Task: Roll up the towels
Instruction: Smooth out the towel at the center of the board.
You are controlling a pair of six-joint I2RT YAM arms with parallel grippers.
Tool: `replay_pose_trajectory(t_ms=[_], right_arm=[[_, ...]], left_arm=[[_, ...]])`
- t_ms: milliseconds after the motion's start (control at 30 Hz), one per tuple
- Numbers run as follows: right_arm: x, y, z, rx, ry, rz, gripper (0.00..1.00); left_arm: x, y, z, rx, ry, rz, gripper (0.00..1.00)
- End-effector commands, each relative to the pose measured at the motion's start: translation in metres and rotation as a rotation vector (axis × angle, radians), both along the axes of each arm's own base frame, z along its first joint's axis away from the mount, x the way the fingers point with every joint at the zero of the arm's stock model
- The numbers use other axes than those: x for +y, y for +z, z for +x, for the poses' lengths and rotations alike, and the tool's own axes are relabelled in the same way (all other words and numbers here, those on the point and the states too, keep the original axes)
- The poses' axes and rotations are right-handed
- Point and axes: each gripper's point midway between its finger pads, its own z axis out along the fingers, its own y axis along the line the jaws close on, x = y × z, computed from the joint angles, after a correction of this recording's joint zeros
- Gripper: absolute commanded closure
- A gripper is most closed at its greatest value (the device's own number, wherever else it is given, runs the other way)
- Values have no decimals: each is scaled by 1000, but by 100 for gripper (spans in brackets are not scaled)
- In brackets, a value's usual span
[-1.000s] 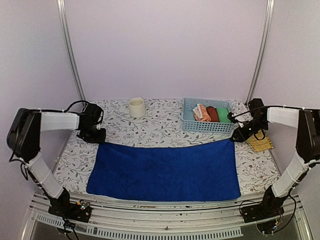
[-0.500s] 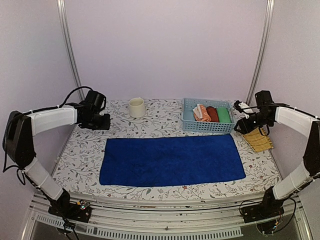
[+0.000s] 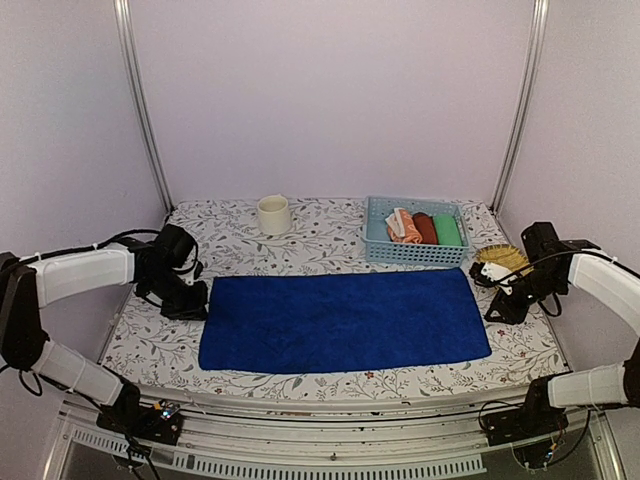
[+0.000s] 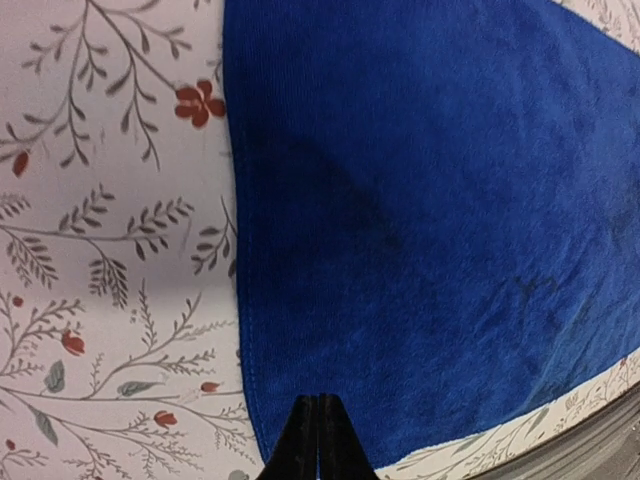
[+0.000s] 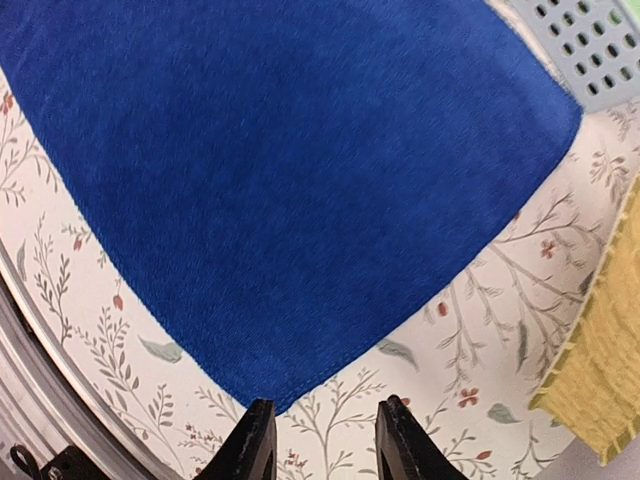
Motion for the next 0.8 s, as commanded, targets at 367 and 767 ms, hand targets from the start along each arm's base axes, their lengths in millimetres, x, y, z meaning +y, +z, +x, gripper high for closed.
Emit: replay_pose_trajectory(t_ms=[367, 767], right_arm=[[-9, -61, -26, 144, 95, -83, 68], [-19, -107, -64, 249, 184, -214, 73]], left_arm=[[-3, -54, -78, 317, -51, 62, 95], [25, -75, -98, 449, 58, 219, 92]])
